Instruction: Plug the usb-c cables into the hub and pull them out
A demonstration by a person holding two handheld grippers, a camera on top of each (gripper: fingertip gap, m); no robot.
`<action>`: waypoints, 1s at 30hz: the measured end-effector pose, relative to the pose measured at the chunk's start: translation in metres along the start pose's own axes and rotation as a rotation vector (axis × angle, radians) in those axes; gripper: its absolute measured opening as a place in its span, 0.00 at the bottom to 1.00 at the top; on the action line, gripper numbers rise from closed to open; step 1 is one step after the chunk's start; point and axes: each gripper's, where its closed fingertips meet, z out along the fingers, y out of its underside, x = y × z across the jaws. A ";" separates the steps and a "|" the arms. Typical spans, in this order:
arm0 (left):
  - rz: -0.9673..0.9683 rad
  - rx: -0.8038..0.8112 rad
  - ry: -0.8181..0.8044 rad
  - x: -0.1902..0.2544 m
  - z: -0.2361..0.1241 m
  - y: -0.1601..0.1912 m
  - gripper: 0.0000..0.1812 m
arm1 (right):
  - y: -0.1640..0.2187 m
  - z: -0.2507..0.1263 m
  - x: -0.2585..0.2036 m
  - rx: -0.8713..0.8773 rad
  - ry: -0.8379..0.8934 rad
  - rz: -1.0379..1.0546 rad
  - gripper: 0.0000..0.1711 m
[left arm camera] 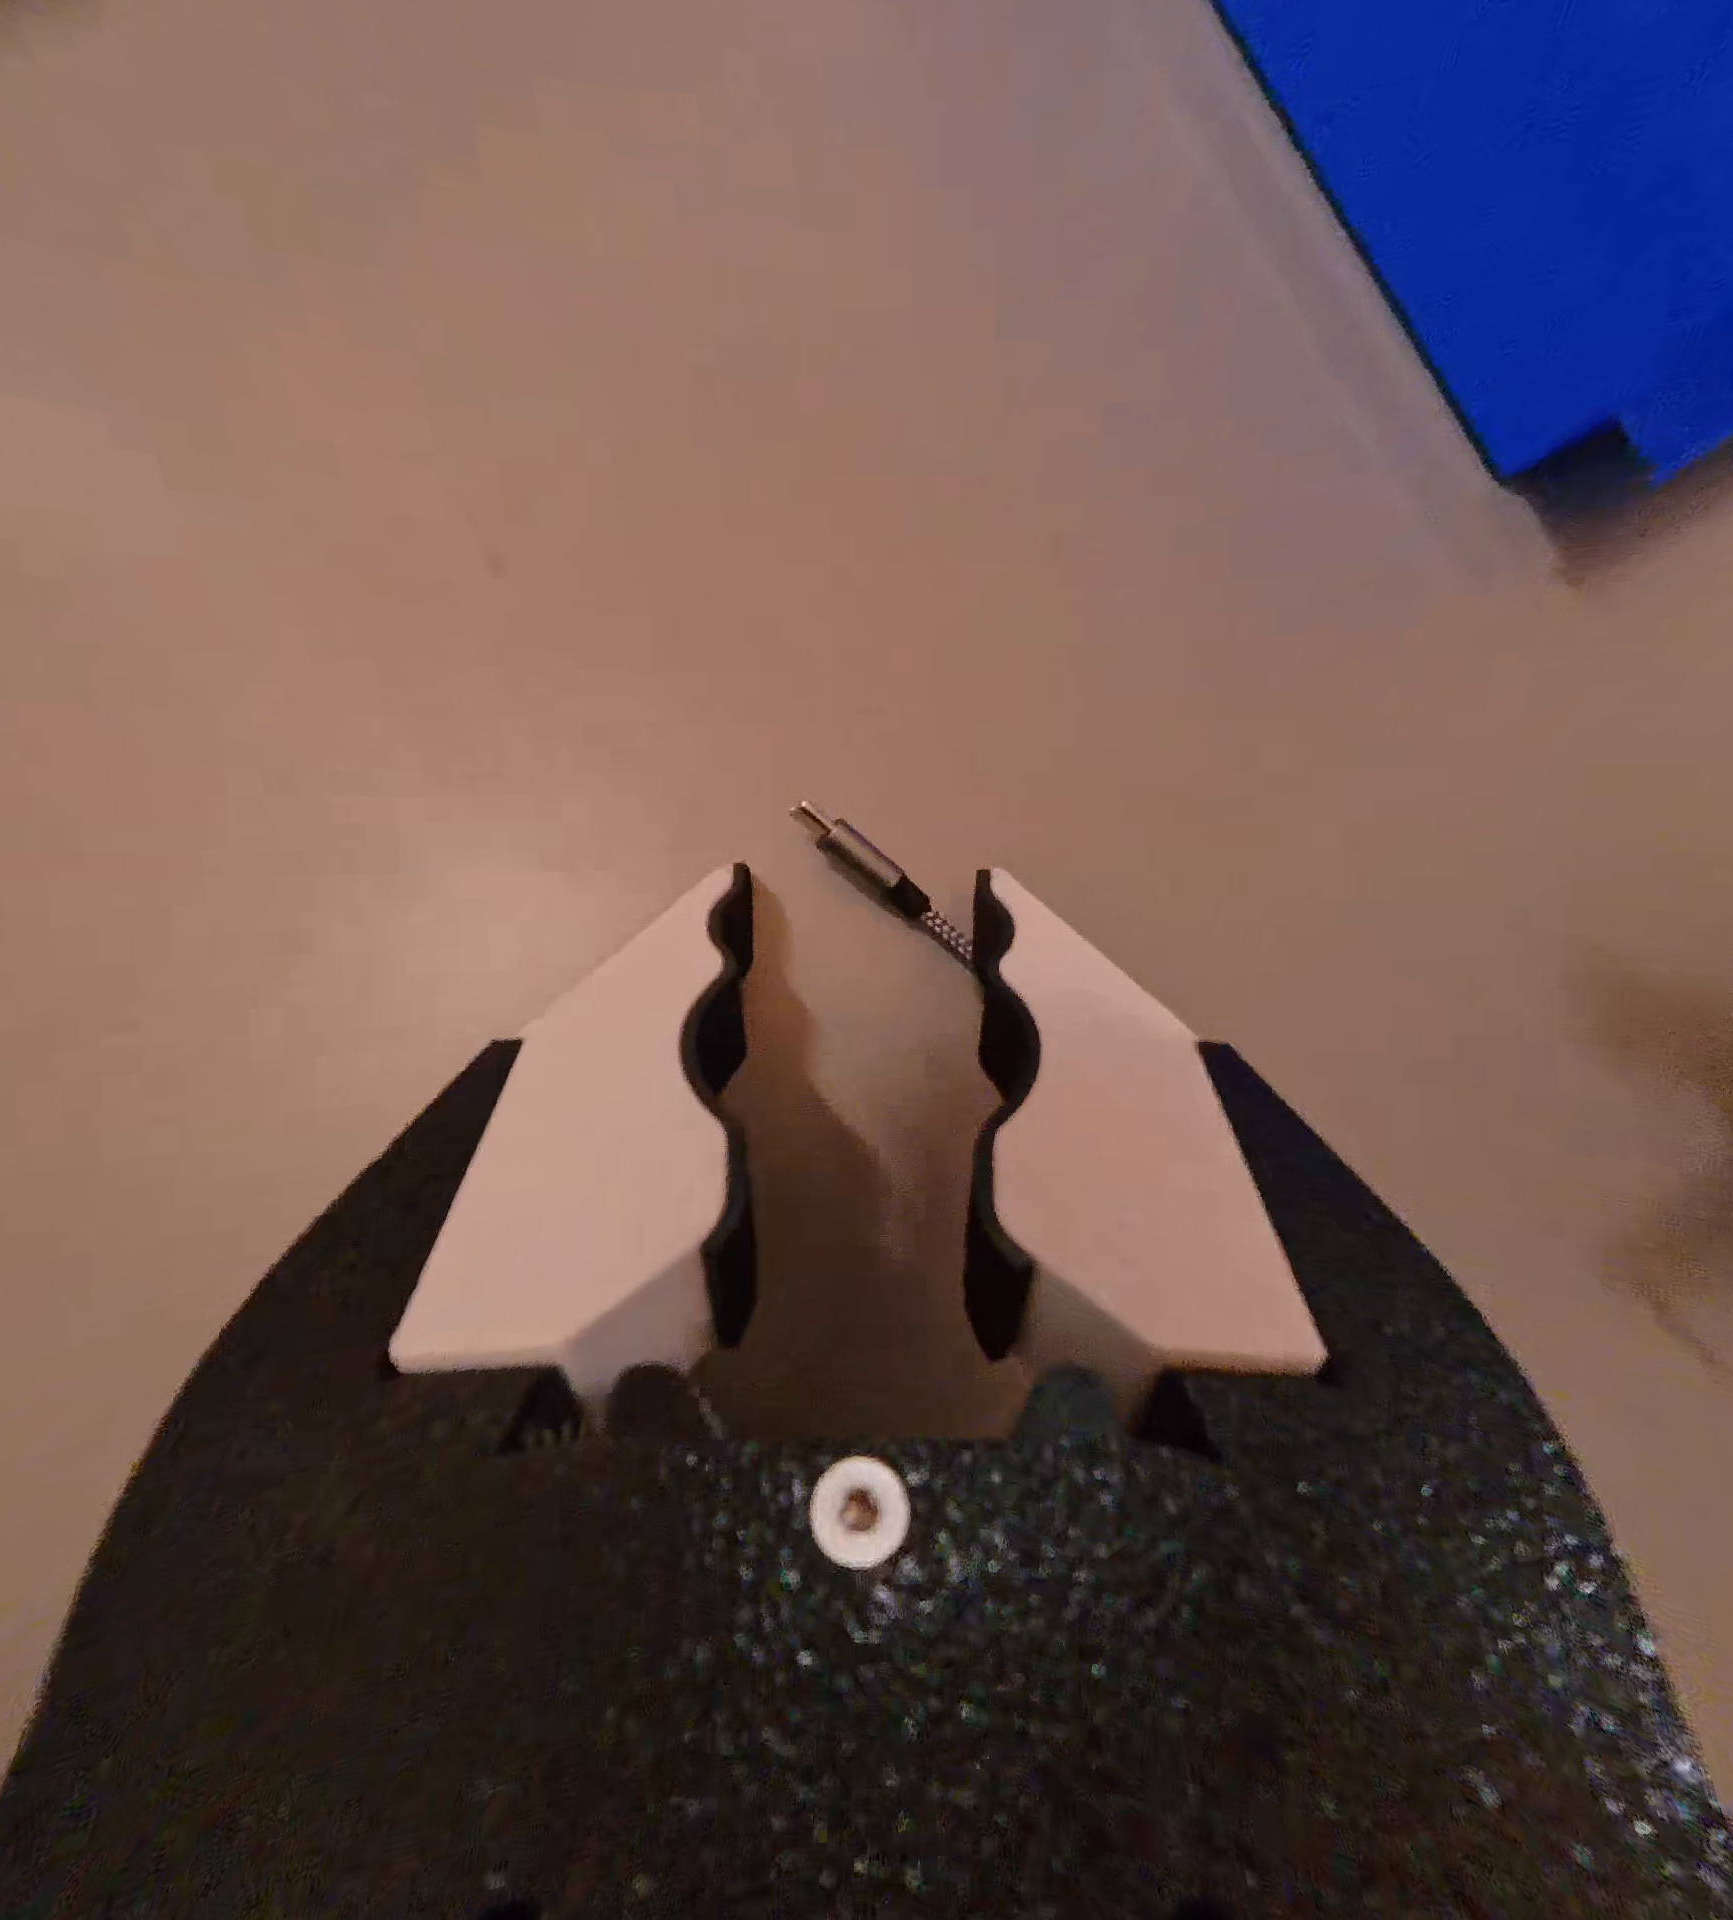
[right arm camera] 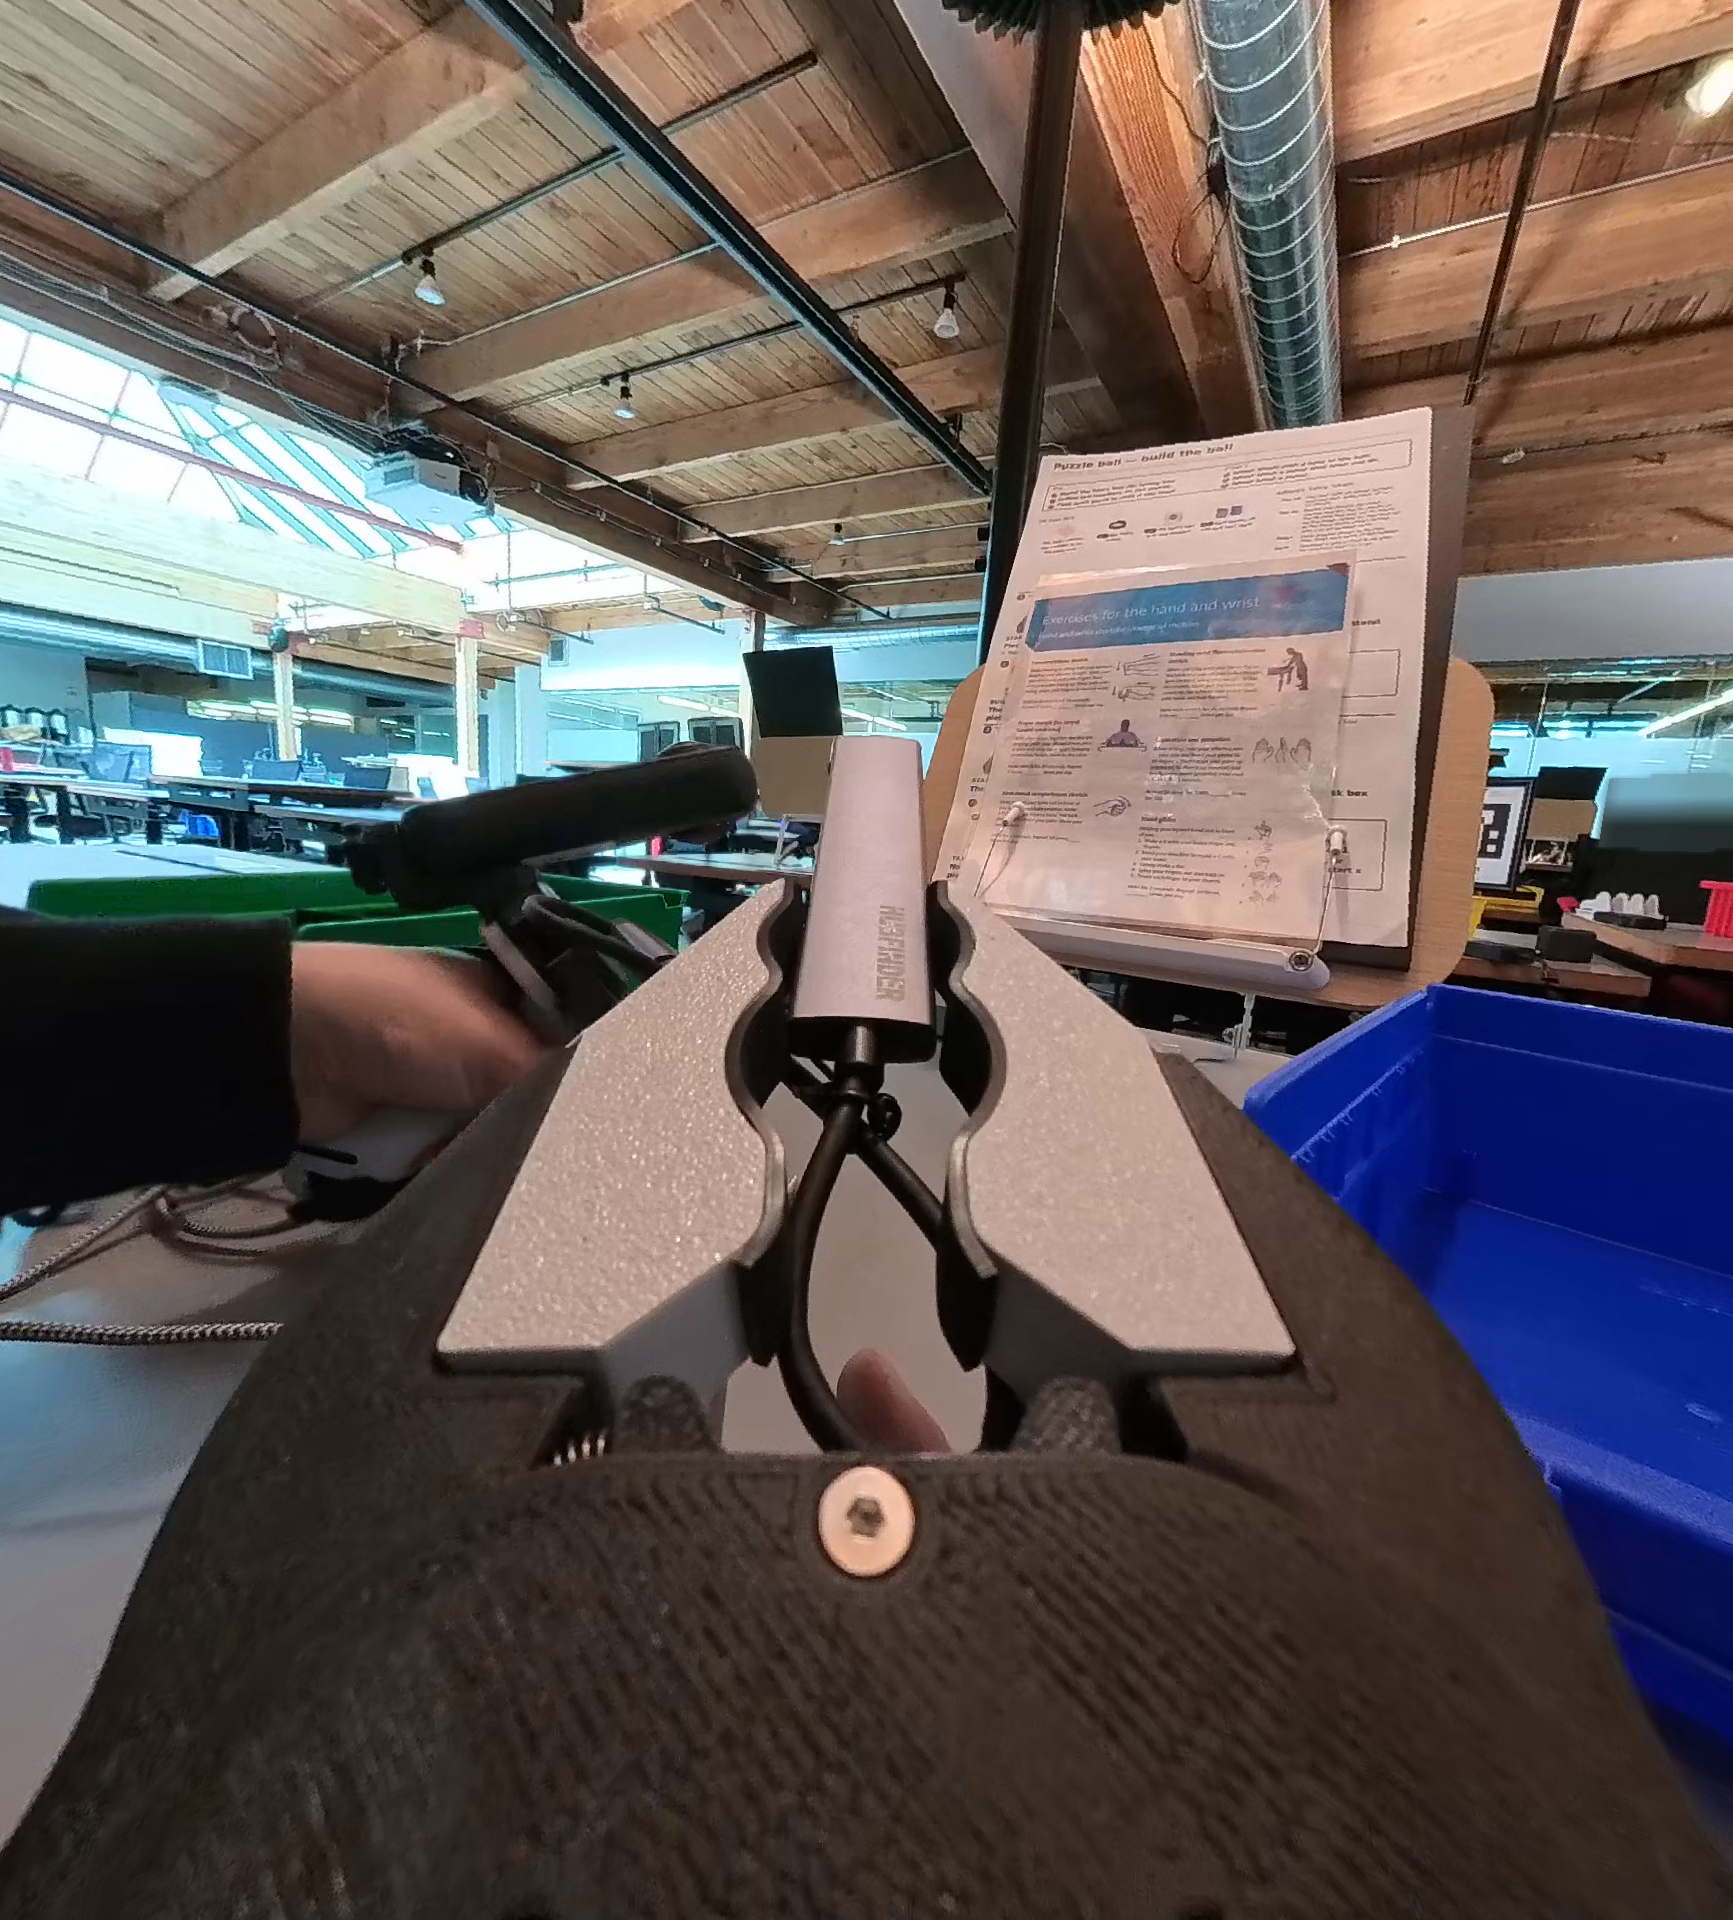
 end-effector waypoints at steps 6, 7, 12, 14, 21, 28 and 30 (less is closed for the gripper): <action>0.186 0.061 -0.110 0.003 0.002 0.000 0.07 | 0.003 0.001 -0.001 -0.025 0.009 -0.030 0.14; 0.213 0.069 -0.114 0.005 0.001 0.001 0.06 | 0.004 0.001 -0.001 -0.032 0.014 -0.041 0.14; 0.393 0.214 -0.114 0.021 -0.029 -0.012 0.01 | 0.009 0.002 0.000 -0.068 0.033 -0.087 0.14; 0.491 0.278 -0.112 0.031 -0.049 -0.017 0.01 | 0.010 0.002 0.001 -0.073 0.044 -0.097 0.14; 0.454 0.426 0.119 0.066 -0.111 -0.015 0.01 | 0.010 0.001 0.003 -0.073 0.051 -0.082 0.14; 0.301 0.436 0.216 0.055 -0.127 -0.008 0.01 | 0.011 0.001 0.002 -0.075 0.041 -0.075 0.14; 0.253 0.487 0.351 0.069 -0.136 -0.013 0.01 | 0.012 0.002 -0.001 -0.079 0.022 -0.074 0.14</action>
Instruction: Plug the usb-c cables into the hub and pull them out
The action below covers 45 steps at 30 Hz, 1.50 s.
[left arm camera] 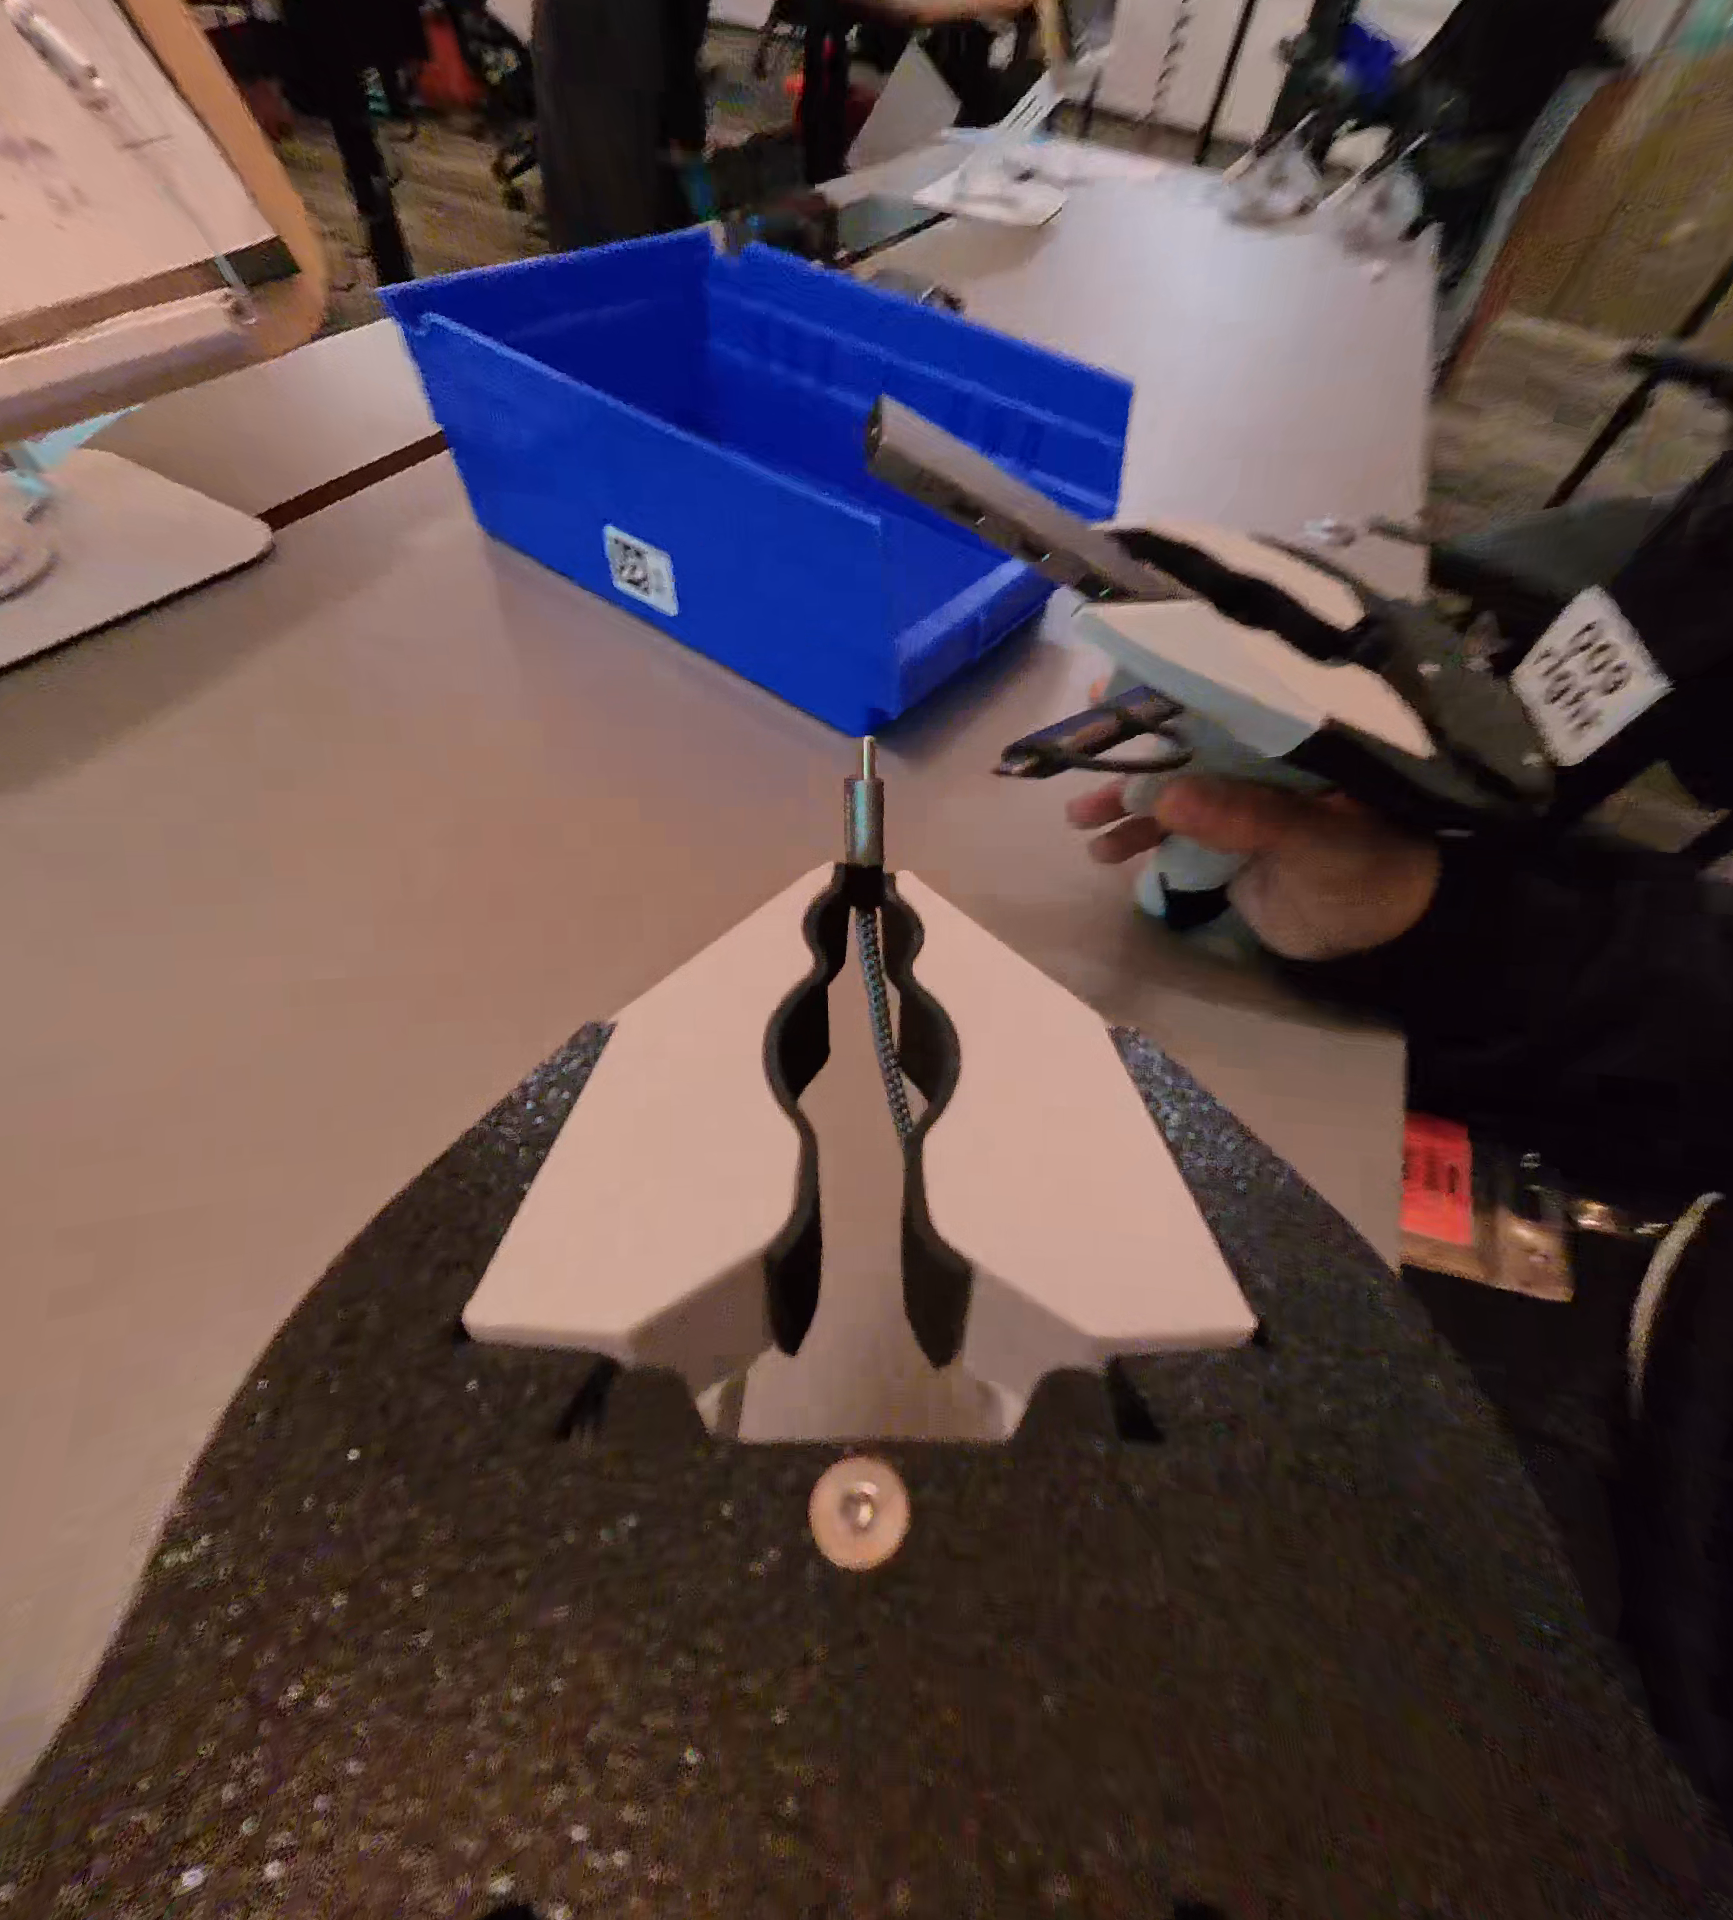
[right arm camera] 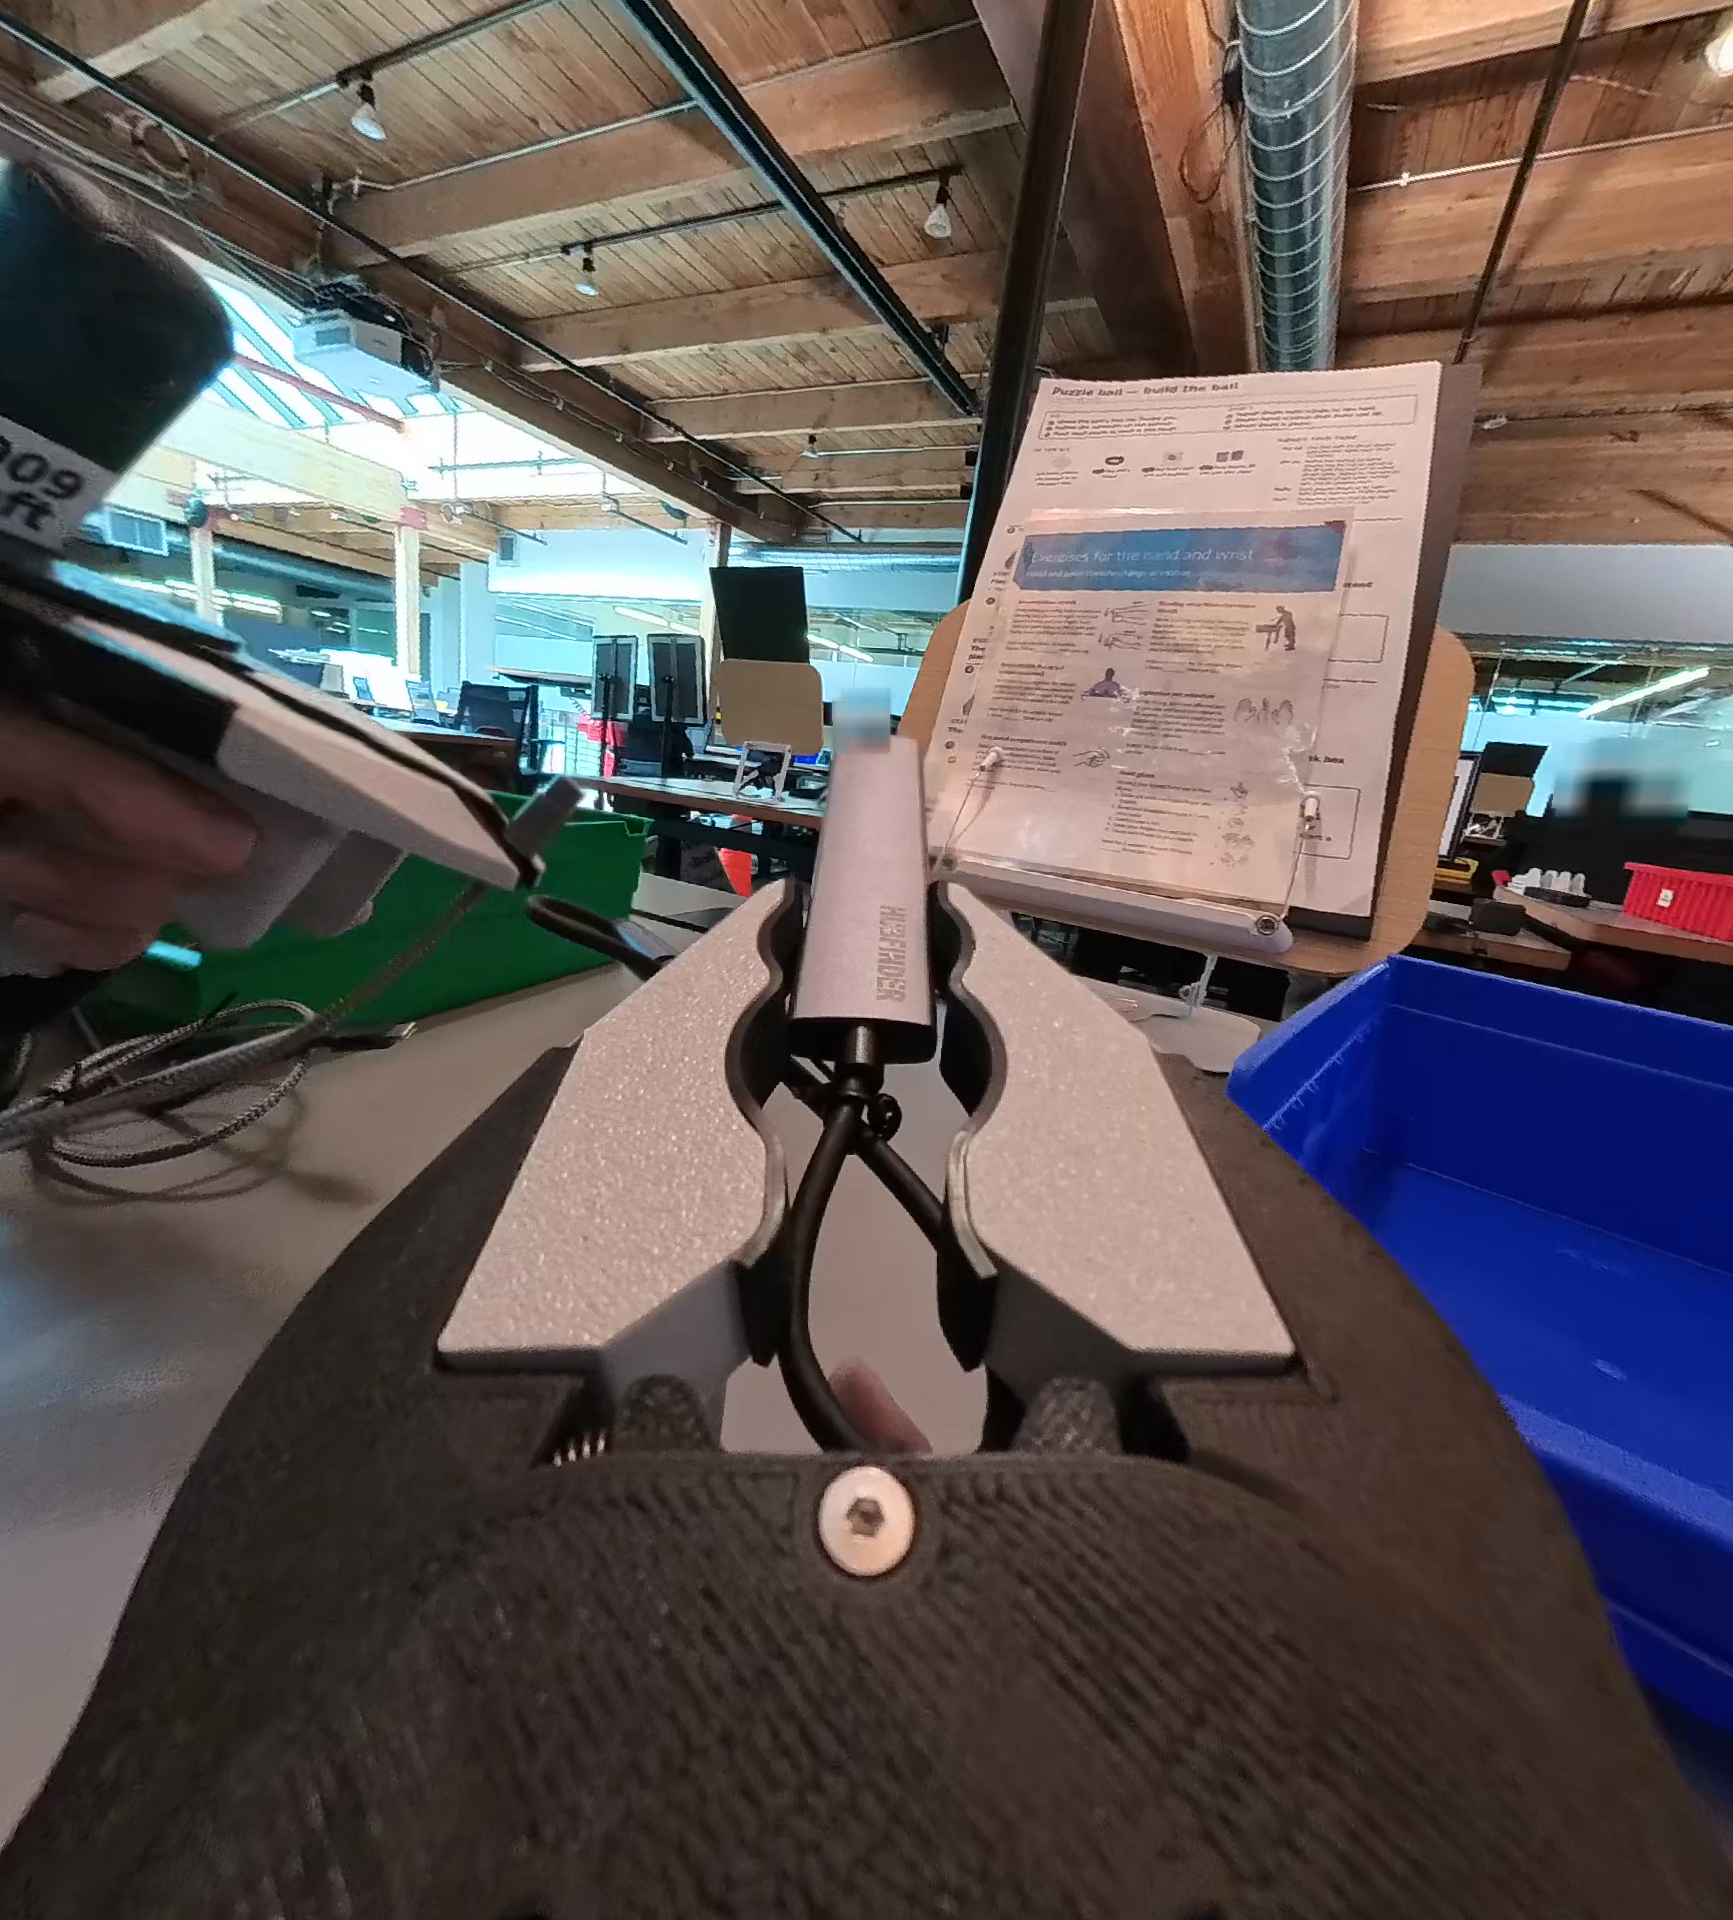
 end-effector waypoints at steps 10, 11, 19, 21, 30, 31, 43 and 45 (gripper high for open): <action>0.005 0.033 -0.051 -0.011 0.004 0.000 0.01 | 0.001 0.001 -0.011 -0.014 -0.077 0.061 0.14; 0.137 -0.014 -0.186 -0.018 0.003 0.001 0.01 | 0.002 0.002 -0.010 -0.020 -0.080 0.069 0.14; 0.824 -0.272 -0.822 -0.005 -0.009 -0.029 0.01 | 0.015 0.005 -0.014 -0.145 -0.044 0.158 0.14; 0.903 -0.311 -0.876 -0.003 -0.005 -0.028 0.01 | 0.016 0.005 -0.018 -0.170 -0.045 0.140 0.14; 1.037 -0.478 -0.988 -0.009 0.000 -0.012 0.01 | 0.013 0.004 -0.042 -0.250 -0.070 0.082 0.14; 1.023 -0.481 -0.987 -0.010 0.000 -0.011 0.01 | 0.013 0.004 -0.043 -0.252 -0.072 0.073 0.14; 0.920 -0.450 -0.865 -0.009 0.001 0.002 0.01 | 0.023 0.004 -0.046 -0.281 -0.076 0.003 0.13; 0.795 -0.418 -0.783 -0.012 0.005 0.009 0.01 | 0.025 0.003 -0.036 -0.284 -0.033 -0.047 0.14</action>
